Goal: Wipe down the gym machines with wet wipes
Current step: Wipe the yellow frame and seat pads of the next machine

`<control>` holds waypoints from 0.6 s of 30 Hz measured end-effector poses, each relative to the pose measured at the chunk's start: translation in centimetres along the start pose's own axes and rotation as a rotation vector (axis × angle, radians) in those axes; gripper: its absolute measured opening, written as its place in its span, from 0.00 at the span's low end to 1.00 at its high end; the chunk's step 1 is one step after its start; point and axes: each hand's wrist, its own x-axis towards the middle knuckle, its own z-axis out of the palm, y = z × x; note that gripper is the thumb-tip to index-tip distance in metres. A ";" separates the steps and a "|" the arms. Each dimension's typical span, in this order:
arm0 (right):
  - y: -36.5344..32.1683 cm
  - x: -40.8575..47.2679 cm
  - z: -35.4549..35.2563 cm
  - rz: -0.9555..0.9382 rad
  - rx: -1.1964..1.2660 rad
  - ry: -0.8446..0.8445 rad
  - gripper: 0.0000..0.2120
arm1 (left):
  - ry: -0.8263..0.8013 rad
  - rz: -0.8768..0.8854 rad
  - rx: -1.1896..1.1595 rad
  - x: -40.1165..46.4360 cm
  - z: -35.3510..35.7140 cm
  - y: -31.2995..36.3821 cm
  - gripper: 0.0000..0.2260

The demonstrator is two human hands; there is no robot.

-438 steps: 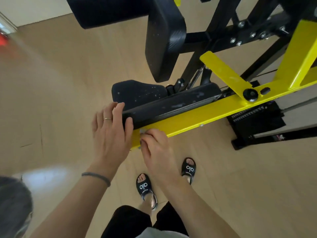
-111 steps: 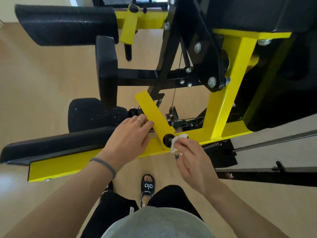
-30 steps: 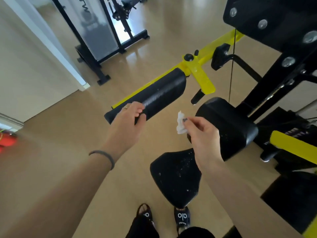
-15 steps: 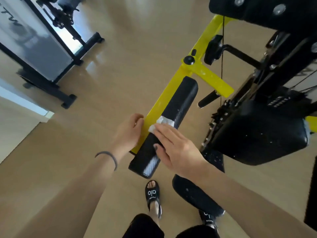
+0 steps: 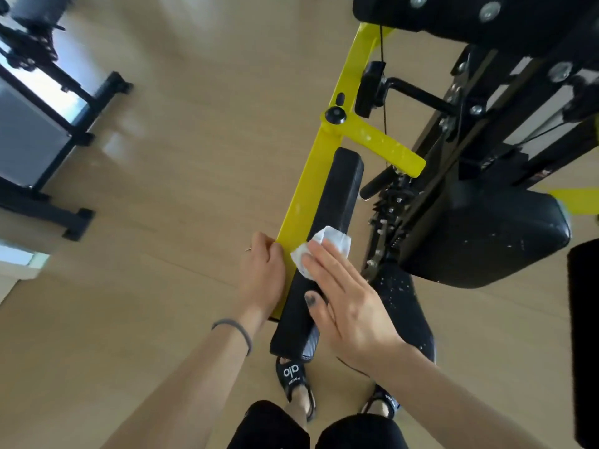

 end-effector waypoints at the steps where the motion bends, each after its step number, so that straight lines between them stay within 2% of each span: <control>1: 0.2 0.2 0.0 -0.005 0.003 -0.006 0.22 | -0.003 -0.014 -0.017 0.1 0.1 -0.1 0.06; 4: 2.6 3.8 -0.2 0.052 -0.045 0.017 0.23 | -0.023 -0.030 -0.024 0.2 0.3 -0.3 0.07; 8: 4.6 8.1 -0.2 0.245 -0.064 0.083 0.26 | -0.011 -0.039 -0.009 0.3 0.5 -0.4 0.07; 14: -3.6 -0.1 2.1 0.345 0.131 0.087 0.30 | 0.029 0.018 -0.061 0.2 0.4 -0.6 0.07; 18: -2.1 4.1 1.3 0.483 0.187 0.120 0.28 | 0.032 0.018 -0.036 0.0 0.4 -0.1 0.09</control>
